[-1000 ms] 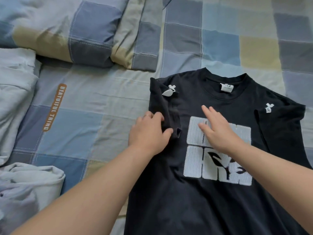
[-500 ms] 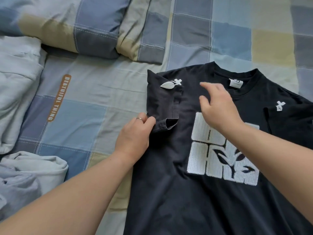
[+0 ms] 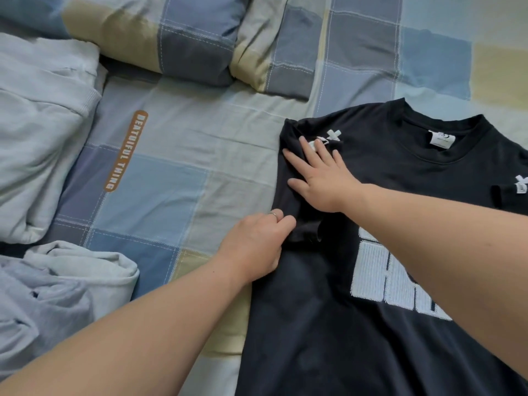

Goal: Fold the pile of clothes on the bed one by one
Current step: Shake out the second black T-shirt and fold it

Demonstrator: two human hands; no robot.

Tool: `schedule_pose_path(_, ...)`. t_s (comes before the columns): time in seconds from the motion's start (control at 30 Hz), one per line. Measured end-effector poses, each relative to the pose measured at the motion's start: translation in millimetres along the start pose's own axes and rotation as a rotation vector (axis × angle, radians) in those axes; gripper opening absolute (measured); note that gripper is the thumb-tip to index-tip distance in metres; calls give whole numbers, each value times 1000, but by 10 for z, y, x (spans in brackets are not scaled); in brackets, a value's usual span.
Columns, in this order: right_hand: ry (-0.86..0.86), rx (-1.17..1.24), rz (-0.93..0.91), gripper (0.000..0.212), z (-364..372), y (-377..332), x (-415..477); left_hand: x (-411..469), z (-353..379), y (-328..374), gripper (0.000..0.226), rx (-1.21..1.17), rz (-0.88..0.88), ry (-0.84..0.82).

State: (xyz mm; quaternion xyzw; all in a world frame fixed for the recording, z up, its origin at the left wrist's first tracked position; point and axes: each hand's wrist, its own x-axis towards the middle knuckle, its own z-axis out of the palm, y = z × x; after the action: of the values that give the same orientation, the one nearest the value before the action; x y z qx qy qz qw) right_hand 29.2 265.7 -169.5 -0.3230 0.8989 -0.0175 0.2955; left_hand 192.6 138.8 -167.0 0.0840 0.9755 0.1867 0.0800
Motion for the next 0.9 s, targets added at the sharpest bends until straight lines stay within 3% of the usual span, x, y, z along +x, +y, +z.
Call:
schedule_pose_path(0.07,-29,43,-2,66,-82,-13,0,-68,18,-37,16,21,75,16)
schedule_pose_path(0.13,61,89,-30,65,-216,3,-52,-69,0,-32,39,19,60,79)
schedule_pose_path(0.23,373,19,-52,58,-294,87,-159,117,-101,121,52,-32,-155,280)
schedule_pose_path(0.3,387,1,-39,59,-244,126,-161,222,-84,251,36,-101,-272,323)
schedule_pose_path(0.33,339,-3,-30,60,-210,138,-125,227,-9,318,32,-115,-299,276)
schedule_pose_path(0.43,181,-41,-6,66,-78,121,24,30,373,416,67,67,-263,57)
schedule_pose_path(0.47,170,-41,-3,69,-32,113,70,-41,471,410,70,127,-237,27)
schedule_pose_path(0.67,226,-73,40,71,188,154,254,-73,635,307,65,171,-175,-19)
schedule_pose_path(0.9,46,43,25,65,-104,194,30,11,384,366,68,134,-235,-273)
